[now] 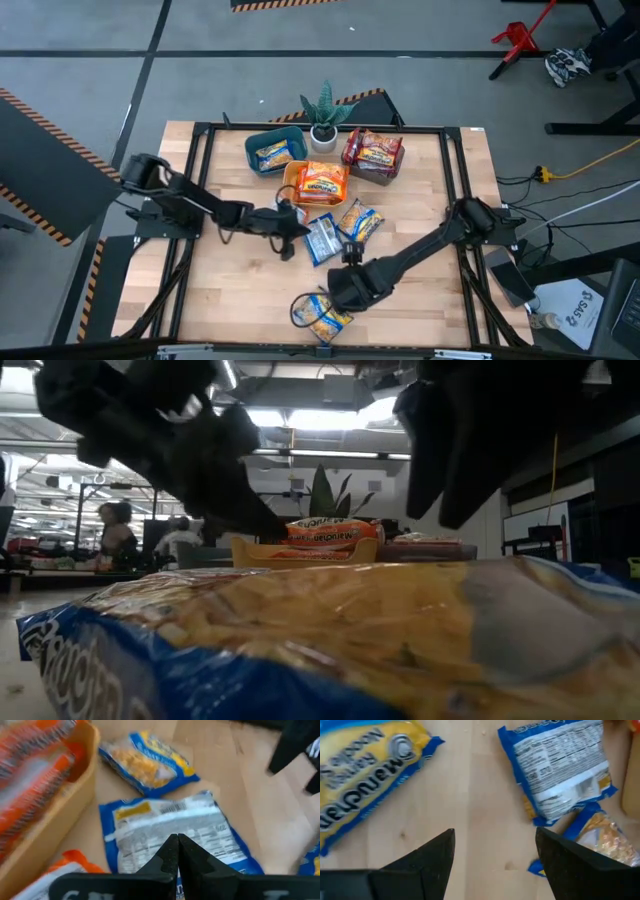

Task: Sort Maruchan noodles
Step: Put the middle blue noodle pack into the blue bin

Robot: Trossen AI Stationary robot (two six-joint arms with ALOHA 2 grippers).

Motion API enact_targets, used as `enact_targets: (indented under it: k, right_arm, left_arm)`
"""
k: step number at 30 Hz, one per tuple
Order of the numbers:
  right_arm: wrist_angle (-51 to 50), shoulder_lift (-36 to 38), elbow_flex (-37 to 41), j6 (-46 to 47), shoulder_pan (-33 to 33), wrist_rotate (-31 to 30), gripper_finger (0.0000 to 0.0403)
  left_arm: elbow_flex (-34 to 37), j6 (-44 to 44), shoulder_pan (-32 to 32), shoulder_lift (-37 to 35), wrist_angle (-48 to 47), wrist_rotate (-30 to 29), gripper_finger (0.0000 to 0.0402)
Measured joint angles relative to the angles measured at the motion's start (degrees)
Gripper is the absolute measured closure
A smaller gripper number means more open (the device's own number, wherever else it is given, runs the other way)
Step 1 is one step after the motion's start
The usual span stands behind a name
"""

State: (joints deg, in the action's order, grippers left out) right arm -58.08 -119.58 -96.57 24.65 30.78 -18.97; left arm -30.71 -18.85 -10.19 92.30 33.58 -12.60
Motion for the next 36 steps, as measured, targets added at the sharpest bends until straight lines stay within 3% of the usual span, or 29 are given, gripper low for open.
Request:
enact_targets:
  k: [7,13,17,22,28,36]
  right_arm:
    - [0.0,2.1,-0.1,6.0,5.3,-10.5,0.0141]
    - [1.3,2.1,0.0,2.3,6.2,-17.9,0.0141]
    - [4.8,2.1,0.0,-6.3,3.3,-17.1,0.0141]
    - [10.2,2.1,0.7,-14.9,-1.7,-11.7,0.0141]
    - [19.4,2.0,7.7,-19.3,-5.1,-5.7,0.0141]
    - [22.1,1.9,12.3,-20.1,-5.3,-7.3,0.0141]
  left_arm:
    - [-2.0,-1.5,1.6,7.5,-0.1,0.8,0.0401]
    - [-2.2,-3.6,2.2,9.9,-1.4,0.6,0.0401]
    - [-2.4,-5.3,2.2,10.2,-4.0,0.5,0.0401]
    - [-2.5,-8.4,2.7,10.0,-7.1,0.6,0.0401]
    - [-2.5,-9.4,2.4,9.9,-7.6,0.5,0.0402]
    - [-2.5,-11.7,1.7,9.8,-9.5,0.0,0.0402]
